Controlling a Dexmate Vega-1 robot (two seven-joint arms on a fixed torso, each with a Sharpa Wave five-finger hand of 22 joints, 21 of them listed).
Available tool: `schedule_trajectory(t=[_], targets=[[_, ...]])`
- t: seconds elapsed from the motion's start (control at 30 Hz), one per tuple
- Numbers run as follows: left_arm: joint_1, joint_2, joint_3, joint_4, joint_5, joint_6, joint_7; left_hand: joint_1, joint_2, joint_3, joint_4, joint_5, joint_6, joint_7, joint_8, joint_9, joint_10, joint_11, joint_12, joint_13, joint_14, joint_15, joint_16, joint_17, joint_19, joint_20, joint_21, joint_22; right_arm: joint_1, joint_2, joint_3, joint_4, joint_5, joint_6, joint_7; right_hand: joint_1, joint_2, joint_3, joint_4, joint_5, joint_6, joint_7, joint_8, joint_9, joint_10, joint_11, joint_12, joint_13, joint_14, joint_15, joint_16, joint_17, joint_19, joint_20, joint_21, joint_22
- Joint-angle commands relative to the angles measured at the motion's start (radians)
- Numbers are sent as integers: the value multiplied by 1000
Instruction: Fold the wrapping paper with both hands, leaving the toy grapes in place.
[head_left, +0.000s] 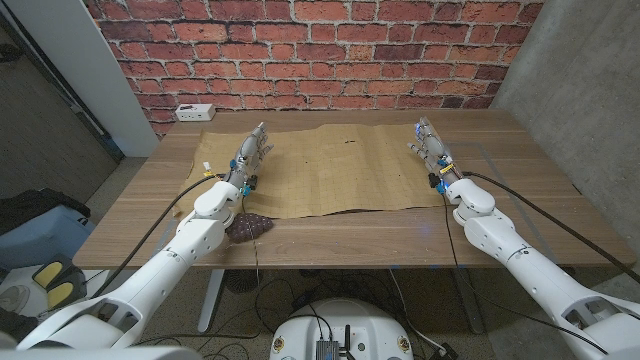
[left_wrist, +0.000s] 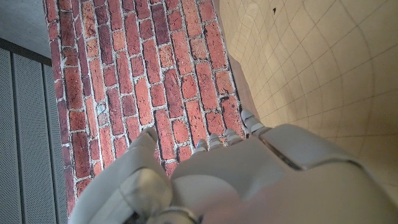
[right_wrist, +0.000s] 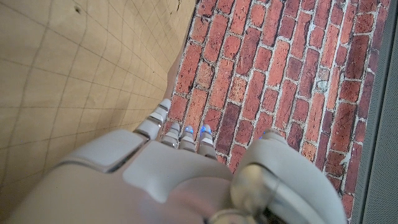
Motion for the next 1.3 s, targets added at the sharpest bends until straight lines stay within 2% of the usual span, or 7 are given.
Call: schedule_trajectory(t=[0.03,0.4,0.5,0.57,0.7,1.03,1.3], targets=[[6,9,1,-16,12,14,21,5,0,7,-3,6,-51,-11,7,3,-63,5,6,2,-76,-5,7,5,-35,10,3,3,13,-3,-11,3,-7,-16,10,8,1,1,5,6,9,-5,5,3,1,14,8,2,1,12,9,3,7,7,6,4],[24,51,7,-91,89,73,131,4,4,8,-11,5,-5,-15,17,6,-34,40,13,4,-44,27,14,6,-5,24,0,4,53,-17,-47,5,-60,-53,11,16,4,7,-1,5,12,-9,6,4,12,19,11,2,8,20,10,3,8,14,7,4],[38,64,1,-130,102,111,178,11,12,14,-19,3,7,-13,15,7,-15,46,17,5,-14,53,19,6,8,45,-3,5,66,-19,-60,9,-81,-64,7,23,6,12,-5,4,17,-7,7,4,22,23,15,2,16,23,12,3,10,17,8,4],[46,73,-3,-152,103,135,198,16,19,20,-27,1,25,-10,17,8,-3,57,18,6,9,87,22,6,11,74,-10,6,73,-19,-69,11,-96,-69,1,27,8,15,-8,3,20,-7,8,4,27,25,16,2,20,26,13,2,11,19,8,4],[64,97,-14,-197,110,176,234,23,27,28,-36,-3,48,-4,19,9,21,84,23,7,28,111,21,8,6,106,-20,7,92,-15,-85,21,-123,-76,-6,38,12,23,-15,2,26,-4,10,4,33,29,17,2,30,28,15,2,16,25,10,4],[112,150,-43,-302,122,279,319,42,46,50,-52,-8,96,14,25,9,73,107,35,9,64,128,24,8,43,121,-18,9,138,-18,-132,28,-191,-111,-6,57,18,37,-28,0,33,-2,11,4,41,31,17,2,38,31,15,2,23,26,12,4],[150,191,-62,-395,139,378,395,50,55,61,-57,-10,110,20,24,10,96,112,39,10,75,136,23,9,56,124,-19,9,169,-23,-165,15,-238,-148,-1,71,21,47,-36,-2,37,-1,11,4,46,31,17,2,41,30,14,2,25,25,12,4]])
